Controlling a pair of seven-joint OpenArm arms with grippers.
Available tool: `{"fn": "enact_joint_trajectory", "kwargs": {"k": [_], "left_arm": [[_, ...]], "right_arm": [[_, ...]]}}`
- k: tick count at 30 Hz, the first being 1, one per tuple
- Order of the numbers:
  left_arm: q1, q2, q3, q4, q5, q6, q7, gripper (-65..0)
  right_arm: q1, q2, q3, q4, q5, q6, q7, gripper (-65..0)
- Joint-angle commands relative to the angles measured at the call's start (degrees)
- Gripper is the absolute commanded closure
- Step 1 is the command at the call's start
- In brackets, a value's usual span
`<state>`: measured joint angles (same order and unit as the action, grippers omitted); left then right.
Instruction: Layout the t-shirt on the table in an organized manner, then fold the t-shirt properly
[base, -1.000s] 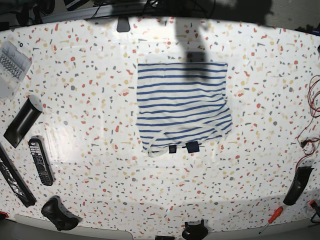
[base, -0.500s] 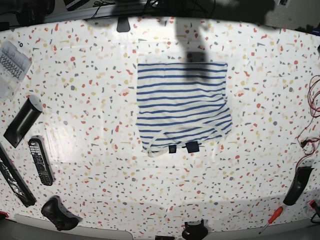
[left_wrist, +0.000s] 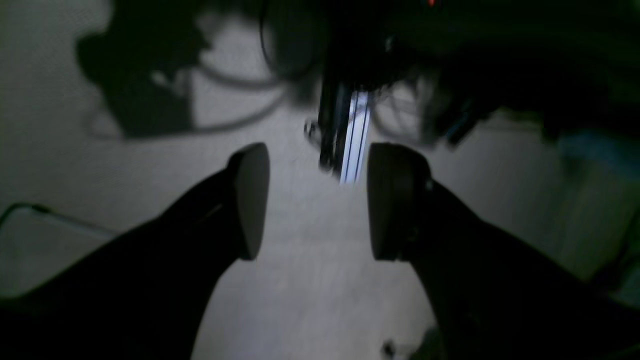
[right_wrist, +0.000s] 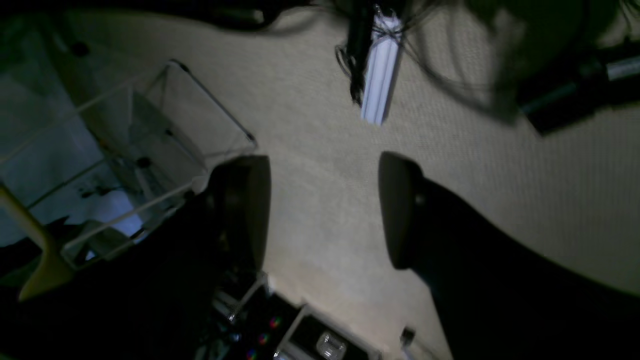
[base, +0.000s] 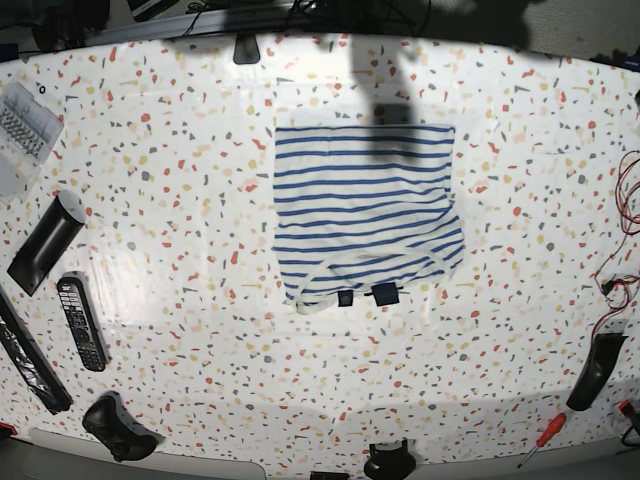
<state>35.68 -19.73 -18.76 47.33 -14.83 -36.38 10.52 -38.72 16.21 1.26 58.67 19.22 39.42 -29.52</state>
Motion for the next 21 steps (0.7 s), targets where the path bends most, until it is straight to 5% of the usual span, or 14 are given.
{"fn": "enact_joint_trajectory", "kwargs": {"k": [1,7,11,13,21], "left_arm": [[-0.09,-0.55,-0.26,-1.4,0.04,-0.37,-1.55,-29.0],[-7.58,2.03,-0.26,-11.06,9.4,0.35,-7.17,-29.0],[-11.15,5.11,-0.26,-16.26,13.94,6.1,-12.83,-29.0],[-12.46,6.84,-0.26,-18.73,13.99,7.61,-13.62,-29.0],[-15.19,11.34,-0.26,-23.52,18.45,14.12,-12.2,-29.0]], "right_arm": [[0.55,1.09,0.15,-1.57,-1.14,0.58,1.2,-33.2],[7.06,3.52,0.15,-13.49,-3.06,0.58,16.2,-33.2],[10.56,3.45,0.15,-21.0,-9.33,0.33,31.15,-33.2],[12.63,3.15,0.15,-25.0,-11.85,-2.36,35.21,-33.2],[22.14,1.22,0.15,-37.11,-13.09,-6.45,30.01,-33.1]]}}
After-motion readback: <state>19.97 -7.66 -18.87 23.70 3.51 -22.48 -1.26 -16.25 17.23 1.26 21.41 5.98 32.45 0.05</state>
